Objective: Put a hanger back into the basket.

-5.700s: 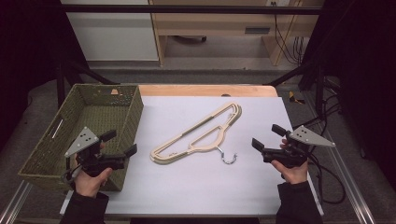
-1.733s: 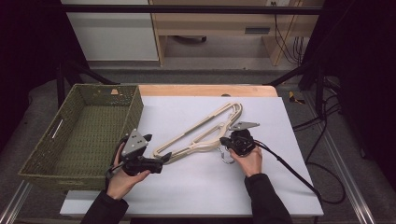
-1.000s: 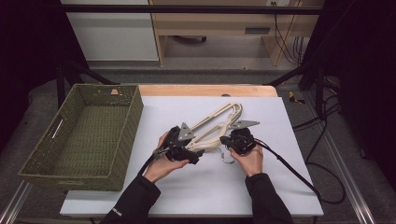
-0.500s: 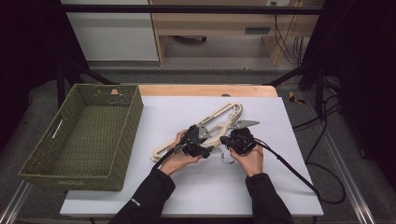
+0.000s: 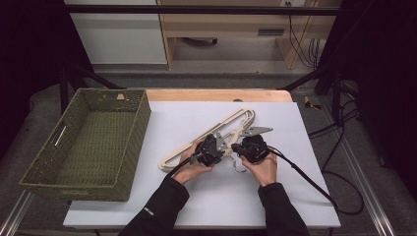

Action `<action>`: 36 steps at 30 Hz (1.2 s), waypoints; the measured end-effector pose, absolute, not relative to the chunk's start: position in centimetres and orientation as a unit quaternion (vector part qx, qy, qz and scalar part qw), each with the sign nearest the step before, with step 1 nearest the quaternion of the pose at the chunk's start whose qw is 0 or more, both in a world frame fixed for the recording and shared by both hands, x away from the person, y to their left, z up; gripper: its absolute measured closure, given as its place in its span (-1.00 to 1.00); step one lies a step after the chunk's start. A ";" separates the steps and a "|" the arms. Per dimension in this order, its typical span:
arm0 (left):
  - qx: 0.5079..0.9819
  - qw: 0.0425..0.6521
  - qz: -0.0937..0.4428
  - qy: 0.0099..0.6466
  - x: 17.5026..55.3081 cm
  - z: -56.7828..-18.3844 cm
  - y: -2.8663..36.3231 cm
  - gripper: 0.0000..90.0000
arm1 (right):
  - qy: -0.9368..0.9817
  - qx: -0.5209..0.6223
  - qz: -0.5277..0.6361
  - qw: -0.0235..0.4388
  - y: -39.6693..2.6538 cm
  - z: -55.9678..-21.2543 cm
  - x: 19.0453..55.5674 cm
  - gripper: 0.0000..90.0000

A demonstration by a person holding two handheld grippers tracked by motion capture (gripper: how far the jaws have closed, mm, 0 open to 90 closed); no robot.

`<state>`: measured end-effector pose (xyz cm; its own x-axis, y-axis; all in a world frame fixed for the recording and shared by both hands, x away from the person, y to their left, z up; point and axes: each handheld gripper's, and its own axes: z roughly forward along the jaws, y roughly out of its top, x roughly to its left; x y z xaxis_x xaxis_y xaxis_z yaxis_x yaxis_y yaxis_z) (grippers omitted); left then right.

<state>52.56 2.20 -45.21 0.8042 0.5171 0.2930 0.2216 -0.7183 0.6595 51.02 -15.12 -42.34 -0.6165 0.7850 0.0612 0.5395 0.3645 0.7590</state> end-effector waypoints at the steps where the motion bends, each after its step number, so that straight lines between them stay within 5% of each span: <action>1: 0.901 0.306 0.236 0.199 52.6 -45.1 2.3 0.55 | 0.810 0.410 0.389 0.157 -15.1 -42.3 51.0 0.97; 5: 0.899 0.312 0.238 0.195 52.4 -44.9 2.3 0.59 | 0.809 0.398 0.398 0.168 -15.2 -42.2 50.9 0.94; 15: 0.898 0.311 0.250 0.184 52.2 -43.7 3.0 0.68 | 0.743 0.396 0.500 0.205 -19.1 -37.6 48.7 0.23; 22: 0.887 0.328 0.263 0.193 52.6 -41.9 4.3 0.77 | 0.724 0.415 0.501 0.229 -21.9 -37.5 46.6 -0.26; 36: 0.849 0.369 0.269 0.266 54.1 -39.7 7.5 0.91 | 0.707 0.439 0.511 0.214 -24.4 -39.7 44.4 -0.68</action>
